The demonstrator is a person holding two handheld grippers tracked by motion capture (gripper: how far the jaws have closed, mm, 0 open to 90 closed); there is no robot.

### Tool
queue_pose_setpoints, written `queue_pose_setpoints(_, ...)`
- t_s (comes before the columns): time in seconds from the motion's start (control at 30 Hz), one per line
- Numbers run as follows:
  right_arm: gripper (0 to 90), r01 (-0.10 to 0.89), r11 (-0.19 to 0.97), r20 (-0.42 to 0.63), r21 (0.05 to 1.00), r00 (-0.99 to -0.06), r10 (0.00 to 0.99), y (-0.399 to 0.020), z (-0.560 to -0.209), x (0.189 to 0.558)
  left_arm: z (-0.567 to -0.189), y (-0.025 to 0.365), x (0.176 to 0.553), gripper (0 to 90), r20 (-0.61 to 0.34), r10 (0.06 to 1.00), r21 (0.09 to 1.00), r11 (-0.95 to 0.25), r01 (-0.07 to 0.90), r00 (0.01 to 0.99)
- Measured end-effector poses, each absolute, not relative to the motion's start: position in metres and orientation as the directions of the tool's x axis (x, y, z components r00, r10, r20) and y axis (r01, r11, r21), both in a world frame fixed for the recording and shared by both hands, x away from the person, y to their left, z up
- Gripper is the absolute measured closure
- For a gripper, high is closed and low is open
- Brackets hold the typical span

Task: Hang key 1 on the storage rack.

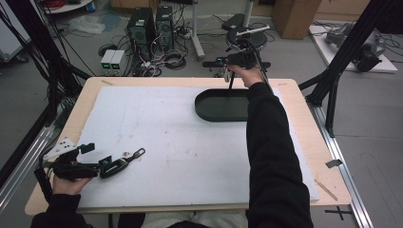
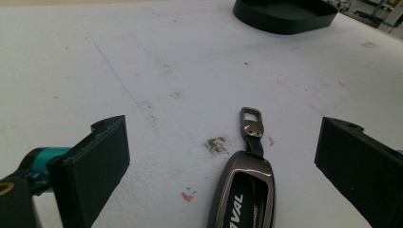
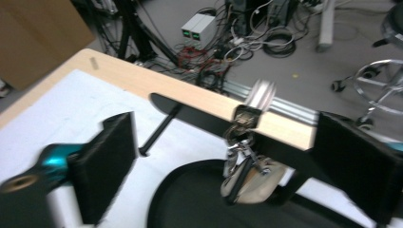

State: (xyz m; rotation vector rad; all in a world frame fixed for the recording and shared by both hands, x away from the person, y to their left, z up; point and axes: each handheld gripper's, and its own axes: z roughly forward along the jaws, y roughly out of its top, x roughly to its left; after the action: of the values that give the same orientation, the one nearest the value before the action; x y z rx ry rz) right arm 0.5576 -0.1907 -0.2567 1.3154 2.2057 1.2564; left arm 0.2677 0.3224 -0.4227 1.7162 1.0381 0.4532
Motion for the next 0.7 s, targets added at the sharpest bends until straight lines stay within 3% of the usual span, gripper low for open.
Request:
queue_pose_setpoints(0.43, 0.7, 0.532, 0.383, 0.048, 0.755, -0.627, 0.777, -0.168, -0.243, 0.523, -0.422, 0.322, 0.267, 4.7, -0.173, 0.813, 0.903, -0.095, 0.42, 0.556)
queue_pose_setpoints(0.7, 0.7, 0.512, 0.411, 0.017, 0.754, -0.641, 0.768, -0.164, -0.232, 0.506, -0.422, 0.322, 0.267, 4.7, -0.171, 0.813, 0.903, -0.097, 0.419, 0.557)
